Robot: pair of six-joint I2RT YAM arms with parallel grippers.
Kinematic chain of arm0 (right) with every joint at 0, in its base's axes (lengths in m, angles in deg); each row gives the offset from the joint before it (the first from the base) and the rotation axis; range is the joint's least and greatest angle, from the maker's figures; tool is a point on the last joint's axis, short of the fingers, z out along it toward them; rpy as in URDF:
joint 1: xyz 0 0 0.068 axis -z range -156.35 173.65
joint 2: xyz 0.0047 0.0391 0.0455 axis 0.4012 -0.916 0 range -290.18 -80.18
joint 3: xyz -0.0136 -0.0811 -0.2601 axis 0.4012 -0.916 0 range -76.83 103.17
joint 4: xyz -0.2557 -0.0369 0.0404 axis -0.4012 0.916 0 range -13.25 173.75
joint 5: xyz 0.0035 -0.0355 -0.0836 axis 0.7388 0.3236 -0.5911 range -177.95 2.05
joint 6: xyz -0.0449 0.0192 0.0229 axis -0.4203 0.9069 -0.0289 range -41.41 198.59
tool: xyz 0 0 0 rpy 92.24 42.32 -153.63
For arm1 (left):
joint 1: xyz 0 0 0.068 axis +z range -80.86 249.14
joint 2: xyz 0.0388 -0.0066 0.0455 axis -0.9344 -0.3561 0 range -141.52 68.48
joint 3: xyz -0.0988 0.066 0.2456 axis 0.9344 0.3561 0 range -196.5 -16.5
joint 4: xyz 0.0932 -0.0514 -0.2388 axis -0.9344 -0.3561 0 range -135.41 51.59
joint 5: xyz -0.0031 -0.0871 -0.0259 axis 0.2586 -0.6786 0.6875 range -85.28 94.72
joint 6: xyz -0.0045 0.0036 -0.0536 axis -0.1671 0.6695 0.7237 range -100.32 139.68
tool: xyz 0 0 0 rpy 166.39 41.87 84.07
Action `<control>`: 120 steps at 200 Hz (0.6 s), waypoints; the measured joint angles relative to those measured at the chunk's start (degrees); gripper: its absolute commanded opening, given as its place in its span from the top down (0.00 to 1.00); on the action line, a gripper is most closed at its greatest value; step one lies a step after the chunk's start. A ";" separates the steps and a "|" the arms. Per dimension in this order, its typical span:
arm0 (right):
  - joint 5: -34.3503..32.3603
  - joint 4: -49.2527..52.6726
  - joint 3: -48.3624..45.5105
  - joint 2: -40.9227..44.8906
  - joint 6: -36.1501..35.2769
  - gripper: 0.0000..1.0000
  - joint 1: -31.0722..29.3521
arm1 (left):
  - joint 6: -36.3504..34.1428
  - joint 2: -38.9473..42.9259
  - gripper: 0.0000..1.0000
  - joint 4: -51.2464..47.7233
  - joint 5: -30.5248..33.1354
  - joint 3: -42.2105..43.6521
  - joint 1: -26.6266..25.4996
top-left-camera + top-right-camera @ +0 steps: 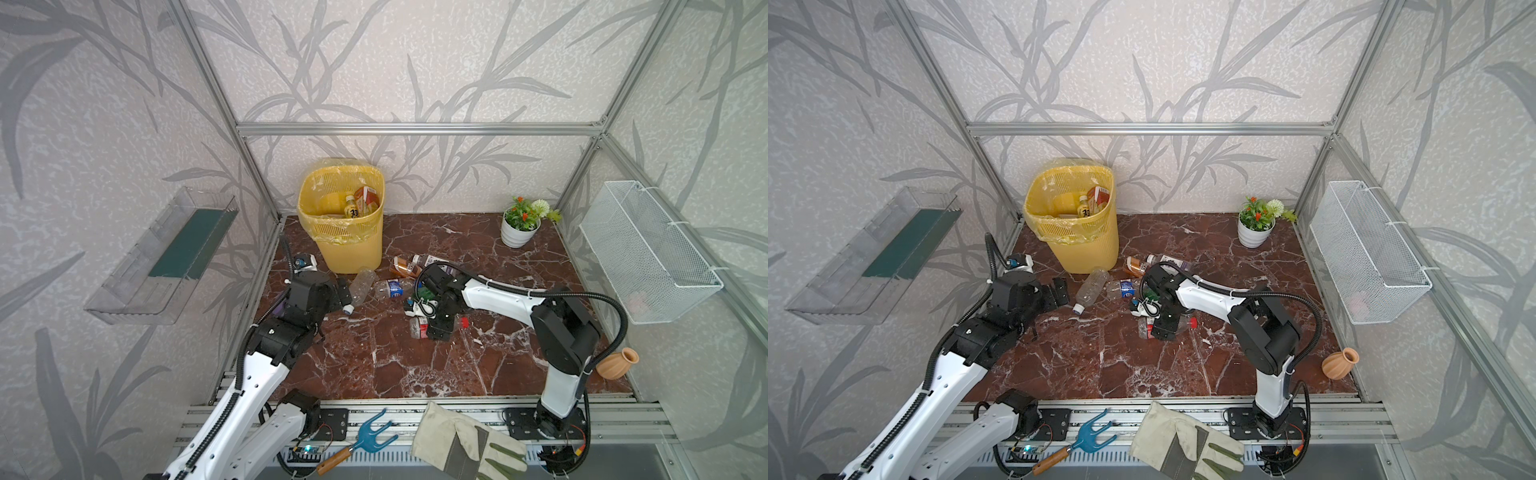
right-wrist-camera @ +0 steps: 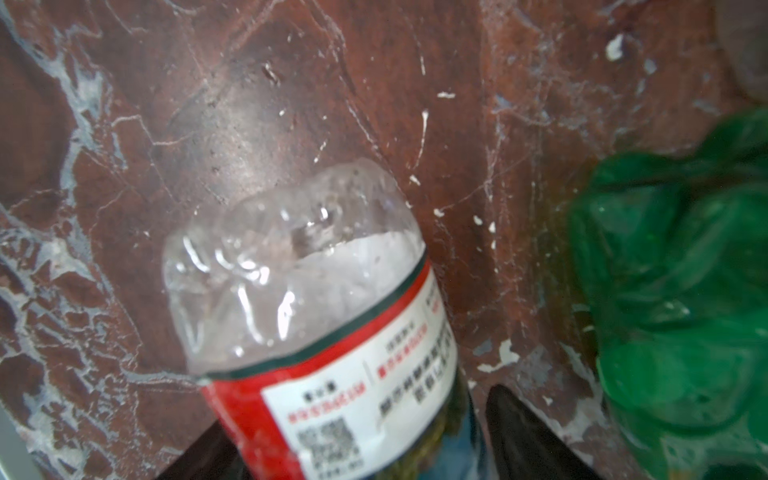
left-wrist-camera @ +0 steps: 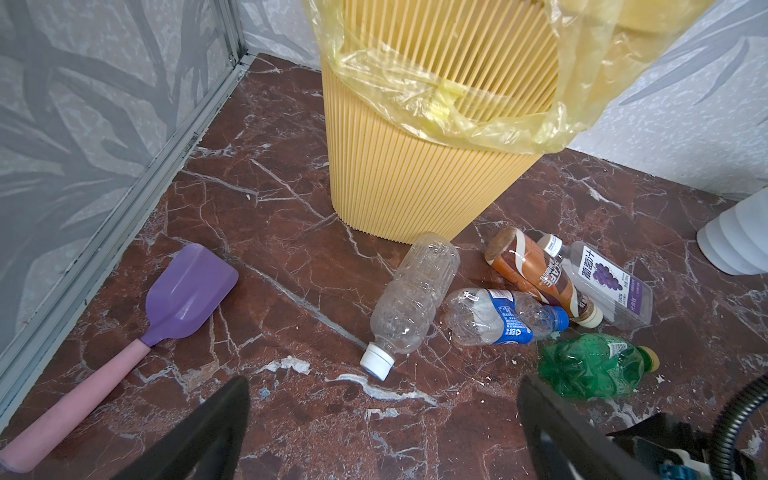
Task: Throw the plastic bottles in the bin
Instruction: 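Close the right gripper on the red-labelled clear bottle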
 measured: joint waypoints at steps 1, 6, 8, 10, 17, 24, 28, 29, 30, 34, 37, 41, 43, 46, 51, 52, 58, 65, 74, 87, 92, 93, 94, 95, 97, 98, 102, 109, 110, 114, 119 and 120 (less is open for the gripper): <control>-0.04 0.00 0.04 -0.11 0.02 0.20 -0.02 | 0.00 0.00 0.01 -0.02 0.02 0.00 0.00; -0.20 0.00 0.15 -0.46 0.04 0.20 -0.15 | -0.02 0.09 0.01 -0.07 0.15 0.00 0.00; -0.22 0.00 0.15 -0.52 0.04 0.20 -0.17 | -0.02 0.13 0.01 -0.09 0.22 0.00 0.00; -0.24 0.00 0.15 -0.61 0.09 0.20 -0.20 | -0.02 0.17 0.01 -0.11 0.26 0.00 0.00; -0.24 0.13 0.15 -0.76 0.17 0.21 -0.31 | -0.04 0.28 0.01 -0.28 0.42 0.00 0.00; -0.24 0.28 0.15 -0.79 0.24 0.22 -0.35 | -0.04 0.48 0.01 -0.44 0.57 0.00 0.00; -0.24 0.31 0.15 -0.79 0.24 0.23 -0.35 | -0.04 0.57 0.01 -0.52 0.66 0.00 0.00; -0.24 0.33 0.15 -0.79 0.24 0.23 -0.35 | -0.04 0.59 0.01 -0.52 0.66 0.00 0.00; -0.24 0.33 0.15 -0.76 0.28 0.23 -0.35 | -0.04 0.61 0.01 -0.55 0.66 0.00 0.00; -0.24 0.37 0.17 -0.79 0.26 0.24 -0.35 | -0.07 0.72 0.01 -0.55 0.72 0.02 0.00; -0.24 0.39 0.22 -0.79 0.42 0.25 -0.35 | -0.07 0.81 0.01 -0.55 0.76 0.02 0.00; -0.24 0.44 0.26 -0.79 0.37 0.26 -0.35 | -0.09 0.92 0.01 -0.55 0.85 0.02 0.00; -0.24 0.46 0.28 -0.81 0.42 0.27 -0.35 | -0.11 0.96 0.01 -0.55 0.87 0.02 0.00; -0.24 0.52 0.33 -0.85 0.52 0.28 -0.35 | -0.15 1.05 0.01 -0.52 0.90 0.02 0.00; -0.26 0.76 0.48 -0.90 0.59 0.29 -0.35 | -0.20 1.22 0.01 -0.52 0.98 0.02 0.00; -0.22 0.83 0.52 -0.92 0.59 0.29 -0.35 | -0.20 1.22 0.01 -0.52 0.98 0.02 0.00; -0.24 1.09 0.74 -1.05 0.63 0.31 -0.35 | -0.24 1.40 0.01 -0.52 1.07 0.02 0.00; -0.20 1.36 1.11 -1.22 0.76 0.32 -0.35 | -0.28 1.57 0.01 -0.52 1.18 0.02 0.00; -0.15 1.42 1.46 -1.40 1.01 0.32 -0.35 | -0.37 1.81 0.01 -0.52 1.46 0.02 0.00; -0.11 1.53 1.79 -1.46 1.40 0.34 -0.35 | -0.44 2.10 0.01 -0.57 1.92 0.02 0.00; -0.04 1.60 1.90 -1.46 1.62 0.36 -0.35 | -0.44 2.21 0.01 -0.63 2.08 0.02 0.00; -0.02 1.62 1.92 -1.46 1.62 0.36 -0.35 | -0.46 2.25 0.01 -0.66 2.12 0.02 0.00; 0.00 1.62 1.95 -1.46 1.57 0.36 -0.35 | -0.46 2.27 0.01 -0.68 2.14 0.02 0.00; 0.00 1.62 1.97 -1.46 1.57 0.36 -0.35 | -0.46 2.29 0.01 -0.70 2.19 0.02 0.00; 0.04 1.62 1.99 -1.46 1.70 0.37 -0.35 | -0.46 2.36 0.01 -0.72 2.25 0.02 0.00; 0.07 1.62 2.01 -1.46 1.70 0.37 -0.35 | -0.46 2.38 0.01 -0.74 2.32 0.02 0.00; 0.20 1.60 2.03 -1.46 1.73 0.38 -0.35 | -0.48 2.54 0.01 -0.83 2.45 0.02 0.00; 0.39 1.60 2.08 -1.46 1.95 0.38 -0.35 | -0.48 2.78 0.01 -0.85 2.62 0.02 0.00; 0.42 1.60 2.08 -1.46 2.08 0.38 -0.35 | -0.50 2.82 0.01 -0.85 2.69 0.02 0.00; 0.50 1.60 2.08 -1.46 2.25 0.38 -0.35 | -0.50 2.97 0.01 -0.87 2.82 0.02 0.00; 0.63 1.60 2.08 -1.46 2.36 0.38 -0.35 | -0.52 3.17 0.01 -0.87 3.04 0.02 0.00; 0.68 1.60 2.08 -1.46 2.40 0.38 -0.35 | -0.55 3.19 0.01 -0.87 3.06 0.02 0.00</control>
